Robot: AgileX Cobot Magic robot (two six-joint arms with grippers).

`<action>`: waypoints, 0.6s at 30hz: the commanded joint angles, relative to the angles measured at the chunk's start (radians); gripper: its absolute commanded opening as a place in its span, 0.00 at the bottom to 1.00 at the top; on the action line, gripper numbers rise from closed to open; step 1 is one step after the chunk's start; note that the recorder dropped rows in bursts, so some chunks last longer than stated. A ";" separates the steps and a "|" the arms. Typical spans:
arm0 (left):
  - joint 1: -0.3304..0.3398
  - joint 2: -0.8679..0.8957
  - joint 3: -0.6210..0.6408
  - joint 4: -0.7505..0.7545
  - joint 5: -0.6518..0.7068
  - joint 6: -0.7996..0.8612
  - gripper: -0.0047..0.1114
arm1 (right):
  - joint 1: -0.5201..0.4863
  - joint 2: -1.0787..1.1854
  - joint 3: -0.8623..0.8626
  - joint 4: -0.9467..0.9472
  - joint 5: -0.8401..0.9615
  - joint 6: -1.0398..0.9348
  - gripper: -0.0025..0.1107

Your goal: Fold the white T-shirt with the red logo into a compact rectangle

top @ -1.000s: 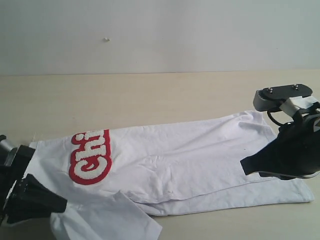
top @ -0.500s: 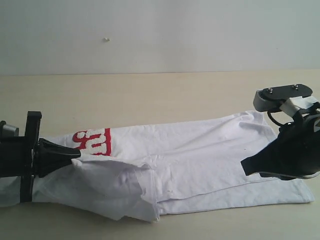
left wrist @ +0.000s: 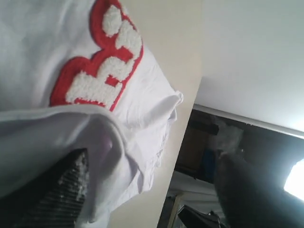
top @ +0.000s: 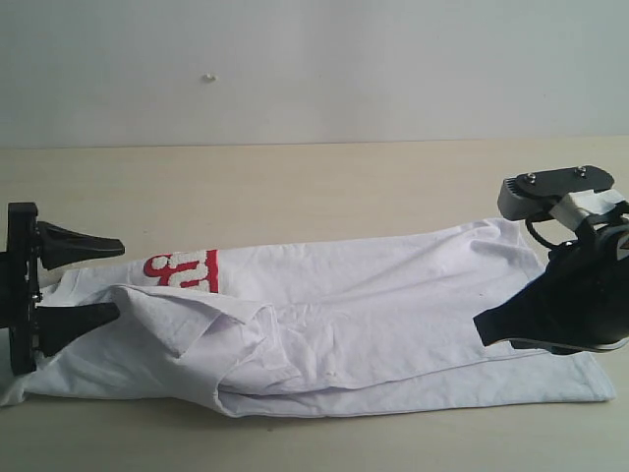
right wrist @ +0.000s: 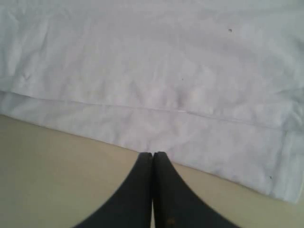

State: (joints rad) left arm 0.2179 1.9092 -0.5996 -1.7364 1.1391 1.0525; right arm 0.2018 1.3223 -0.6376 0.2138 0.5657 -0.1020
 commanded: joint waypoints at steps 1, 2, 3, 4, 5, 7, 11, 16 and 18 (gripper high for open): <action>0.004 -0.001 -0.004 -0.008 0.082 0.039 0.64 | -0.005 -0.007 0.003 -0.006 -0.008 -0.010 0.02; 0.004 -0.001 -0.004 -0.002 0.082 0.039 0.60 | -0.005 -0.007 0.003 -0.006 -0.008 -0.010 0.02; 0.004 -0.001 -0.004 0.026 0.082 0.039 0.54 | -0.005 -0.007 0.003 -0.006 -0.008 -0.010 0.02; 0.004 -0.001 -0.004 0.064 0.082 0.039 0.47 | -0.005 -0.007 0.003 -0.006 -0.008 -0.010 0.02; 0.004 -0.001 -0.004 0.109 0.082 0.039 0.41 | -0.005 -0.007 0.003 -0.004 -0.008 -0.010 0.02; 0.002 -0.001 -0.004 0.187 0.082 0.039 0.26 | -0.005 -0.007 0.003 -0.004 -0.010 -0.010 0.02; 0.000 -0.001 -0.004 0.261 0.050 0.039 0.04 | -0.005 -0.007 0.003 0.003 -0.012 -0.010 0.02; -0.044 -0.001 -0.004 0.288 -0.060 0.039 0.04 | -0.005 -0.007 0.003 0.007 -0.014 -0.010 0.02; -0.084 -0.001 -0.004 0.271 -0.141 0.039 0.04 | -0.005 -0.007 0.003 0.007 -0.014 -0.010 0.02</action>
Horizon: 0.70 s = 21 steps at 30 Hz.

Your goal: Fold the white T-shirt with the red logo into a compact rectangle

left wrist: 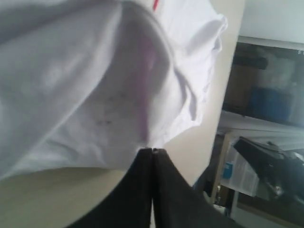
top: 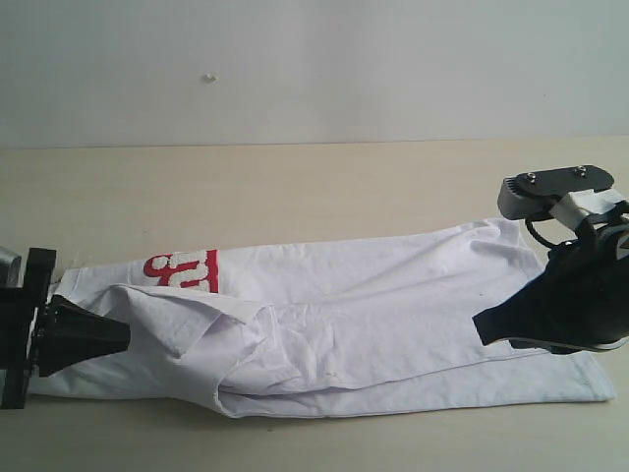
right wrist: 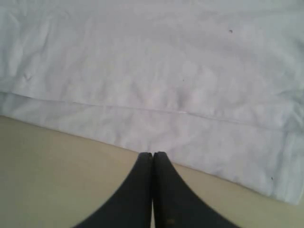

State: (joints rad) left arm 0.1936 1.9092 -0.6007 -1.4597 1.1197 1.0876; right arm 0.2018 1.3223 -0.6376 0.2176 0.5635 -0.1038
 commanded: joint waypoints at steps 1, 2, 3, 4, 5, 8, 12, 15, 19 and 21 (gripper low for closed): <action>-0.084 -0.001 -0.003 -0.030 -0.154 0.007 0.04 | -0.005 -0.007 0.003 0.003 -0.012 -0.008 0.02; -0.109 -0.001 -0.003 -0.059 -0.189 0.010 0.04 | -0.005 -0.007 0.003 0.003 -0.012 -0.008 0.02; -0.125 -0.001 -0.003 -0.086 -0.219 0.015 0.04 | -0.005 -0.007 0.003 0.003 -0.014 -0.008 0.02; -0.157 -0.001 -0.003 -0.122 -0.250 0.029 0.04 | -0.005 -0.007 0.003 0.003 -0.014 -0.008 0.02; -0.184 -0.001 -0.003 -0.153 -0.278 0.049 0.04 | -0.005 -0.007 0.003 0.003 -0.014 -0.008 0.02; -0.256 -0.001 -0.003 -0.264 -0.320 0.110 0.04 | -0.005 -0.007 0.003 0.003 -0.014 -0.008 0.02; -0.321 -0.001 -0.026 -0.285 -0.293 0.141 0.04 | -0.005 -0.007 0.003 0.003 -0.021 -0.008 0.02; -0.344 -0.001 -0.062 -0.285 -0.302 0.134 0.04 | -0.005 -0.007 0.003 0.005 -0.021 -0.008 0.02; -0.346 -0.001 -0.107 -0.285 -0.326 0.112 0.04 | -0.005 -0.007 0.003 0.008 -0.021 -0.008 0.02; -0.346 -0.001 -0.133 -0.285 -0.367 0.107 0.04 | -0.005 -0.007 0.003 0.008 -0.021 -0.008 0.02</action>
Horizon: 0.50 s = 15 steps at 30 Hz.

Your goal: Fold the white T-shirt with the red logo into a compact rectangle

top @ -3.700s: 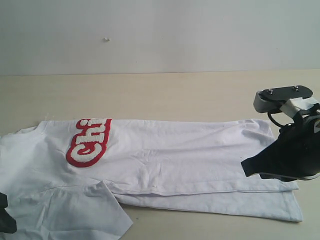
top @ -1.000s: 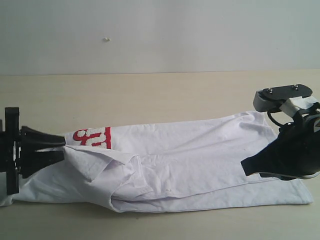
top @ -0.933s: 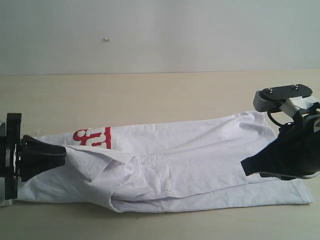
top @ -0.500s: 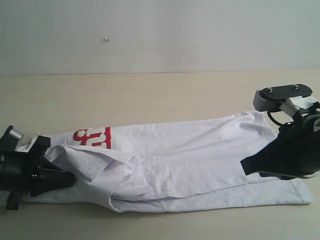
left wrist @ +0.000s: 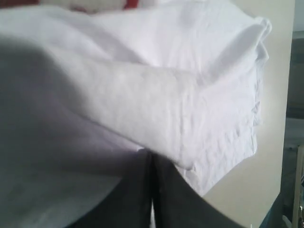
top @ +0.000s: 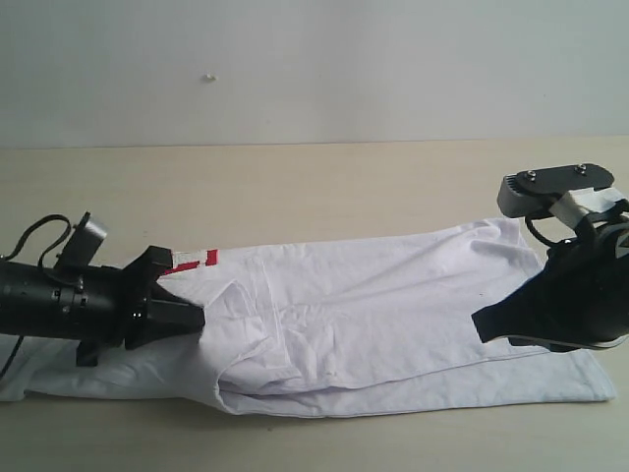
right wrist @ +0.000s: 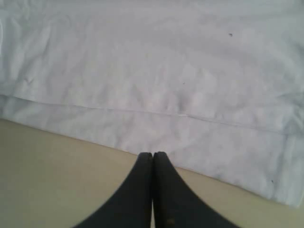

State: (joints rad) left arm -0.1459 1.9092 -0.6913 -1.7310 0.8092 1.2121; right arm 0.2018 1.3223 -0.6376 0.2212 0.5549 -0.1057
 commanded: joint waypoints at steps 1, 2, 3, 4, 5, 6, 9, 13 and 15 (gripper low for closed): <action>-0.007 -0.001 -0.053 -0.013 -0.070 -0.017 0.04 | -0.005 -0.007 0.003 0.004 -0.012 -0.007 0.02; -0.007 -0.001 -0.069 -0.013 -0.090 -0.017 0.04 | -0.005 -0.007 0.003 0.004 -0.012 -0.007 0.02; -0.007 -0.001 -0.084 -0.013 -0.108 -0.017 0.04 | -0.005 -0.007 0.003 0.004 -0.012 -0.007 0.02; -0.007 -0.001 -0.092 -0.013 -0.121 -0.017 0.04 | -0.005 -0.007 0.003 0.004 -0.012 -0.007 0.02; -0.007 -0.001 -0.107 -0.013 -0.141 -0.017 0.04 | -0.005 -0.007 0.003 0.004 -0.012 -0.007 0.02; -0.007 -0.001 -0.123 -0.013 -0.164 -0.017 0.04 | -0.005 -0.007 0.003 0.004 -0.012 -0.007 0.02; -0.007 -0.001 -0.150 -0.013 -0.218 -0.017 0.04 | -0.005 -0.007 0.003 0.004 -0.012 -0.007 0.02; -0.002 -0.001 -0.162 0.019 -0.292 -0.007 0.04 | -0.005 -0.007 0.003 0.004 -0.010 -0.007 0.02; -0.002 -0.003 -0.164 0.124 -0.363 -0.011 0.04 | -0.005 -0.007 0.003 0.004 -0.009 -0.007 0.02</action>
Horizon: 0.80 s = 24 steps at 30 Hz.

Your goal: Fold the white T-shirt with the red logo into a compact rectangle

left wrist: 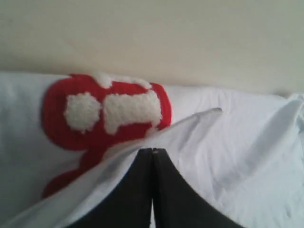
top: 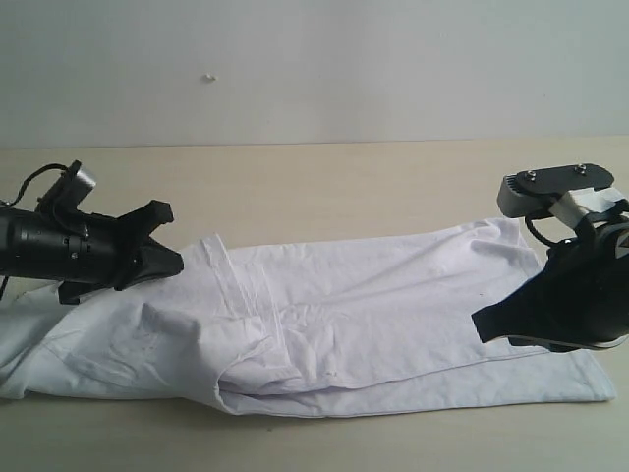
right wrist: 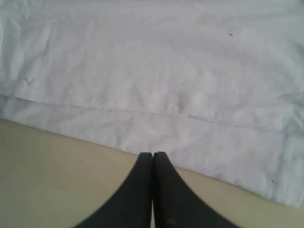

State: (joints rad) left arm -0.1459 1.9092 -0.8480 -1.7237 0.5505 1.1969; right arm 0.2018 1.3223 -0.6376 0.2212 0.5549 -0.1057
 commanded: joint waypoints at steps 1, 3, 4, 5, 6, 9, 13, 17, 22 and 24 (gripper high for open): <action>-0.002 -0.005 -0.007 0.175 -0.127 -0.003 0.04 | -0.005 -0.007 0.003 0.004 -0.009 -0.007 0.02; -0.002 -0.018 -0.004 0.285 -0.164 -0.010 0.04 | -0.005 -0.007 0.003 0.004 -0.006 -0.007 0.02; -0.002 -0.027 -0.003 0.327 -0.173 -0.026 0.04 | -0.005 -0.007 0.003 0.004 -0.006 -0.007 0.02; -0.002 -0.041 -0.003 0.380 -0.201 -0.048 0.04 | -0.005 -0.007 0.003 0.004 -0.006 -0.007 0.02; -0.002 -0.053 -0.003 0.416 -0.214 -0.059 0.04 | -0.005 -0.007 0.003 0.004 -0.006 -0.007 0.02; -0.002 -0.105 -0.003 0.529 -0.240 -0.061 0.04 | -0.005 -0.007 0.003 0.004 -0.006 -0.007 0.02; -0.002 -0.187 -0.001 0.889 -0.219 -0.223 0.04 | -0.005 -0.007 0.003 0.004 -0.006 -0.007 0.02; -0.004 -0.228 -0.001 0.933 -0.042 -0.308 0.04 | -0.005 -0.007 0.003 0.004 -0.012 -0.007 0.02; -0.004 -0.209 -0.001 1.244 0.052 -0.580 0.04 | -0.005 -0.007 0.003 0.007 -0.002 -0.007 0.02; -0.004 -0.196 -0.001 1.395 0.040 -0.714 0.04 | -0.005 -0.007 0.003 0.007 -0.001 -0.007 0.02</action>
State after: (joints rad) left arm -0.1459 1.7032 -0.8492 -0.4717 0.6016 0.6200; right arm 0.2018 1.3223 -0.6376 0.2235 0.5549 -0.1057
